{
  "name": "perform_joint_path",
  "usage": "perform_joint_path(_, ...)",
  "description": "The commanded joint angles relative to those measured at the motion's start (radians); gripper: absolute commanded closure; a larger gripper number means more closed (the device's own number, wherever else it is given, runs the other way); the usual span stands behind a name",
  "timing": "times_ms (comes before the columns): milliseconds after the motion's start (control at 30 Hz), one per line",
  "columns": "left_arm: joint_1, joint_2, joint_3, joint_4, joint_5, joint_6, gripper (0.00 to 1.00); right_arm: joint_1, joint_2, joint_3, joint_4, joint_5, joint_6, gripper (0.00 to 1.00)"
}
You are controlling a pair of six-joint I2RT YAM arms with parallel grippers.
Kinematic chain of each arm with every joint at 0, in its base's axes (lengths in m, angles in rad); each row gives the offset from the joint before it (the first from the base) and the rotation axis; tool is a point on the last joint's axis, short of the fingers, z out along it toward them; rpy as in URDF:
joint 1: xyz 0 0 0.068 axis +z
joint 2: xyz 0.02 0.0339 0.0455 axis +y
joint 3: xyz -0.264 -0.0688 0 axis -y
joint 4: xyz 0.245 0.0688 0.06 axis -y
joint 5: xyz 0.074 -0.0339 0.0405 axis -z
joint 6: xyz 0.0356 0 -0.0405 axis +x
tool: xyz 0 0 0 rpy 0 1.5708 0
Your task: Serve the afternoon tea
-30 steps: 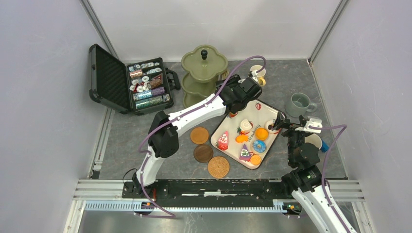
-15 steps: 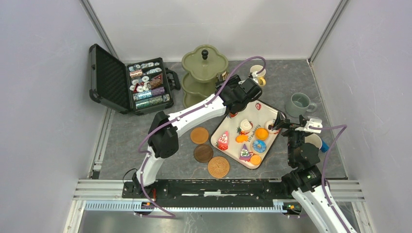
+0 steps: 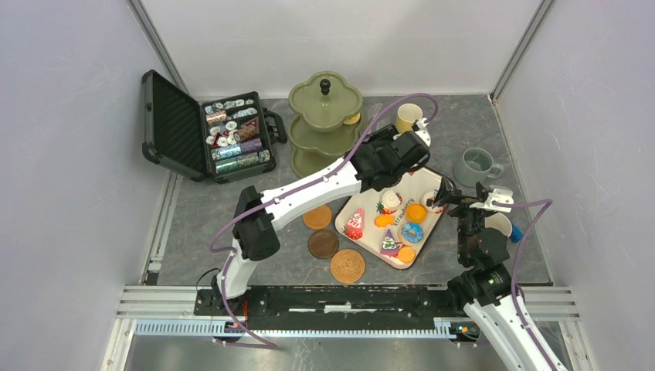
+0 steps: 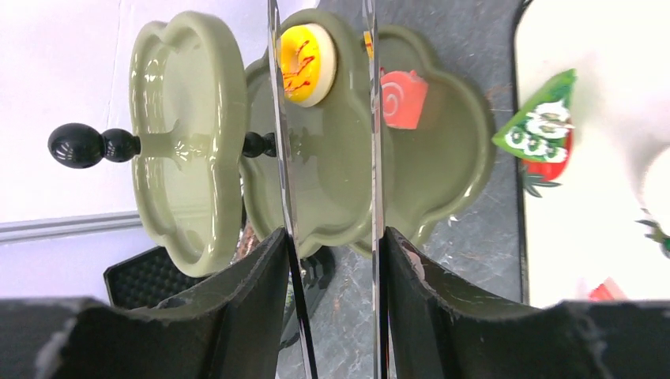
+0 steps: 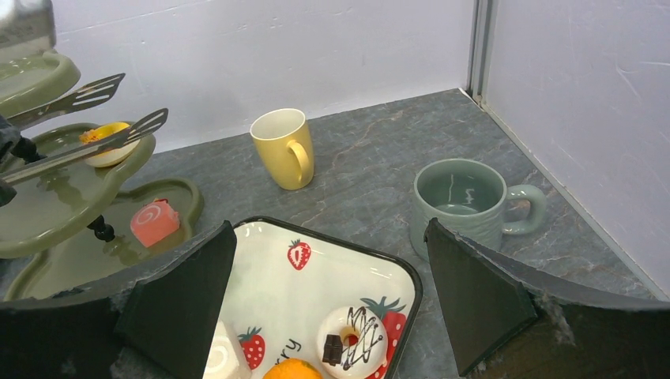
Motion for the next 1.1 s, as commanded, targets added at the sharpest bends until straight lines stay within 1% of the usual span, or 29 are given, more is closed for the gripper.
perform_joint_path(0, -0.039, -0.086, 0.084, -0.040, 0.054, -0.093, 0.48, 0.004, -0.003, -0.011, 0.030, -0.005, 0.009, 0.02)
perform_joint_path(67, -0.053, -0.105, 0.075, -0.057, 0.108, -0.138, 0.48, 0.003, -0.006, -0.007, 0.036, -0.027, 0.007, 0.02)
perform_joint_path(167, -0.061, -0.153, 0.026, -0.079, 0.223, -0.225, 0.49, 0.004, -0.012, -0.010, 0.069, -0.121, -0.015, 0.02)
perform_joint_path(300, -0.060, -0.240, -0.082, -0.078, 0.383, -0.358, 0.49, 0.004, -0.035, -0.012, 0.069, -0.112, -0.012, 0.02)
perform_joint_path(433, -0.059, -0.311, -0.193, -0.070, 0.482, -0.433, 0.49, 0.002, -0.064, -0.013, 0.070, -0.121, -0.016, 0.02)
perform_joint_path(567, -0.056, -0.392, -0.335, -0.007, 0.601, -0.494, 0.49, 0.003, -0.076, 0.011, 0.051, -0.134, -0.030, 0.02)
perform_joint_path(667, -0.054, -0.437, -0.438, 0.076, 0.715, -0.534, 0.49, 0.003, -0.083, 0.012, 0.048, -0.134, -0.029, 0.02)
perform_joint_path(733, -0.052, -0.450, -0.479, 0.125, 0.772, -0.561, 0.49, 0.004, -0.085, 0.013, 0.048, -0.136, -0.029, 0.02)
perform_joint_path(900, -0.047, -0.415, -0.503, 0.224, 0.886, -0.606, 0.49, 0.004, -0.089, 0.013, 0.050, -0.138, -0.031, 0.02)
perform_joint_path(967, -0.036, -0.381, -0.479, 0.240, 0.938, -0.617, 0.49, 0.004, -0.093, 0.012, 0.046, -0.137, -0.032, 0.02)
perform_joint_path(1067, -0.022, -0.319, -0.432, 0.242, 0.976, -0.632, 0.49, 0.003, -0.107, 0.006, 0.044, -0.126, -0.035, 0.02)
